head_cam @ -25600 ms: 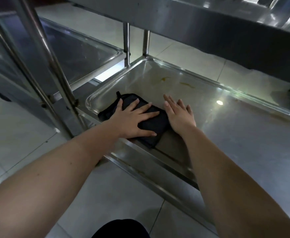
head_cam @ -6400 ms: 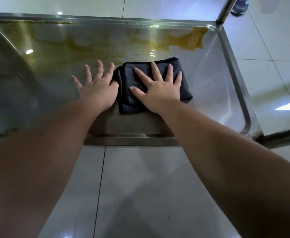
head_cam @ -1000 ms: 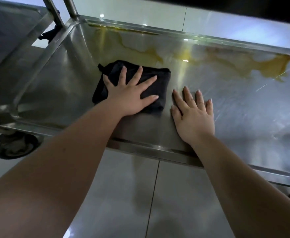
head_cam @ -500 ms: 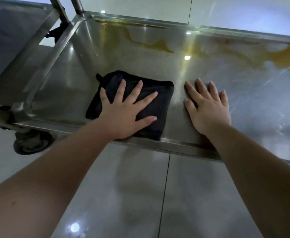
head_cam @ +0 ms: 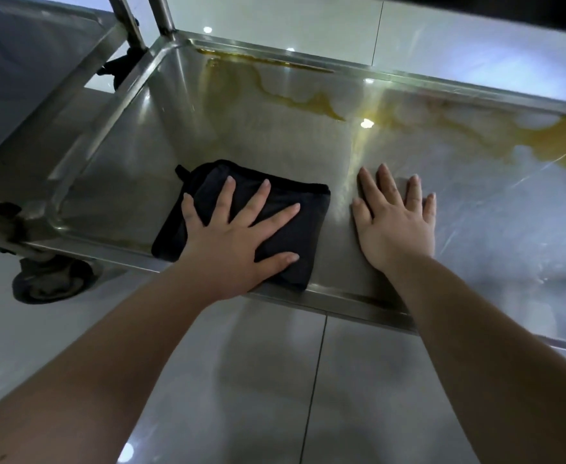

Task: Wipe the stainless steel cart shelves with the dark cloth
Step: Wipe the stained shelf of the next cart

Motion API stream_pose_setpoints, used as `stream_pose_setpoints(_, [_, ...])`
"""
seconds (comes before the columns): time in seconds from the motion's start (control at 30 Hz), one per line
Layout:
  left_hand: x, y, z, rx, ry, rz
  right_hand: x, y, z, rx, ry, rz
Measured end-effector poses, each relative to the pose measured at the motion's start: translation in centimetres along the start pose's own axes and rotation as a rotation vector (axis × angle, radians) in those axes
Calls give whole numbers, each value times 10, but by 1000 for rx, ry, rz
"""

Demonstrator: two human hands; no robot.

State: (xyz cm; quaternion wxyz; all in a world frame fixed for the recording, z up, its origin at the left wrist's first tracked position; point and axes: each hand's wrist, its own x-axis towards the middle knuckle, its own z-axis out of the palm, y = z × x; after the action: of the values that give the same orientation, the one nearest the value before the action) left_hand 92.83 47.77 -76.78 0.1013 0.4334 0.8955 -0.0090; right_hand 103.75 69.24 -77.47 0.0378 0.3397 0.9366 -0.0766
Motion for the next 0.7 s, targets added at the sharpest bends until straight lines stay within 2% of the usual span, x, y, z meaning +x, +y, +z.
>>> stream_pose_setpoints(0.43, [142,-5,-37,-46,-54,-15,2,0,4,5,23,3])
stream_pose_setpoints(0.57, [125,-1,-35,-47,-81,-34,0,3,-1,5,-4,-34])
stream_pose_setpoints(0.7, [62,-15,-21,-10,-51,0,0,3,-2,0,-20,-45])
